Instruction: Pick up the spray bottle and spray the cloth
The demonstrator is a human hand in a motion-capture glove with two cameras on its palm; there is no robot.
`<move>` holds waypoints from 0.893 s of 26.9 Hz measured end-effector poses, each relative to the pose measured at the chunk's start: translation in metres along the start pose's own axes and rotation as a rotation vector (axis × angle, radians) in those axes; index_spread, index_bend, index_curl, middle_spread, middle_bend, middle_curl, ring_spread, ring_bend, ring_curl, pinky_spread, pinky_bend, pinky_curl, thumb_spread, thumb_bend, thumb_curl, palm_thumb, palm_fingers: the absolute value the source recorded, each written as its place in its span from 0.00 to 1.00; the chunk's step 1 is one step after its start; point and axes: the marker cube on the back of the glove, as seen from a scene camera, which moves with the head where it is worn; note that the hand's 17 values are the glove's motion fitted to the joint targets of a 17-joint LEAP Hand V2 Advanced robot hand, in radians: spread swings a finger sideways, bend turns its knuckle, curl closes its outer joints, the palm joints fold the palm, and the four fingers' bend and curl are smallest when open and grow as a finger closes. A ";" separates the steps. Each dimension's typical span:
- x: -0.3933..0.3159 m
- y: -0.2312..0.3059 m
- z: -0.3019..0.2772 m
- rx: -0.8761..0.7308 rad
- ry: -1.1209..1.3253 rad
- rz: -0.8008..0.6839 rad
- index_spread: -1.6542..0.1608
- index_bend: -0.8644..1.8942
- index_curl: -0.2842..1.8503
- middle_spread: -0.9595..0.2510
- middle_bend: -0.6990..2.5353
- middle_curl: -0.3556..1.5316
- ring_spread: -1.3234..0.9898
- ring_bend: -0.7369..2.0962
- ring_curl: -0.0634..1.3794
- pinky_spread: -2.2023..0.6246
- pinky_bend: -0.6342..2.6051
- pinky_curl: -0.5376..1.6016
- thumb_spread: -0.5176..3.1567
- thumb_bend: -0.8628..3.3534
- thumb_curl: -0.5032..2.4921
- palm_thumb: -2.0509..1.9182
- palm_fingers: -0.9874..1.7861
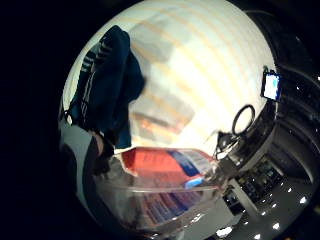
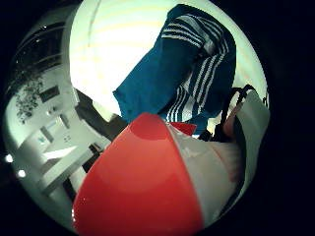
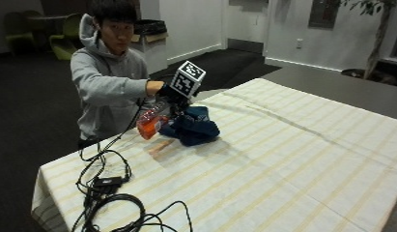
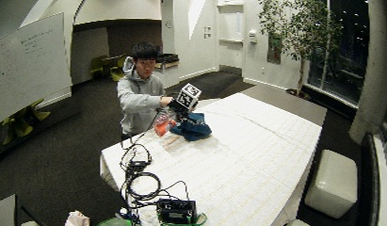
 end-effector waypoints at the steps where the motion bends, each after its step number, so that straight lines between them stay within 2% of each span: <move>1: -0.004 0.001 -0.003 0.014 -0.012 -0.014 0.81 0.48 0.37 0.71 0.40 0.44 0.50 0.48 0.35 0.68 0.31 0.42 0.19 0.20 0.41 0.75 0.86; 7: -0.037 0.015 -0.046 0.176 -0.192 -0.165 0.81 0.48 0.37 0.71 0.40 0.45 0.50 0.48 0.35 0.68 0.31 0.42 0.20 0.20 0.41 0.75 0.86; 14: -0.072 0.010 -0.104 0.499 -0.663 -0.319 0.81 0.48 0.37 0.71 0.40 0.45 0.50 0.48 0.36 0.69 0.31 0.42 0.20 0.20 0.42 0.75 0.86; 20: -0.093 -0.028 -0.108 0.710 -1.038 -0.339 0.82 0.47 0.37 0.71 0.40 0.45 0.50 0.48 0.36 0.69 0.31 0.42 0.20 0.20 0.42 0.75 0.86; 24: -0.115 -0.066 -0.093 0.767 -1.138 -0.329 0.82 0.47 0.37 0.71 0.40 0.45 0.51 0.48 0.36 0.69 0.31 0.42 0.21 0.20 0.42 0.75 0.85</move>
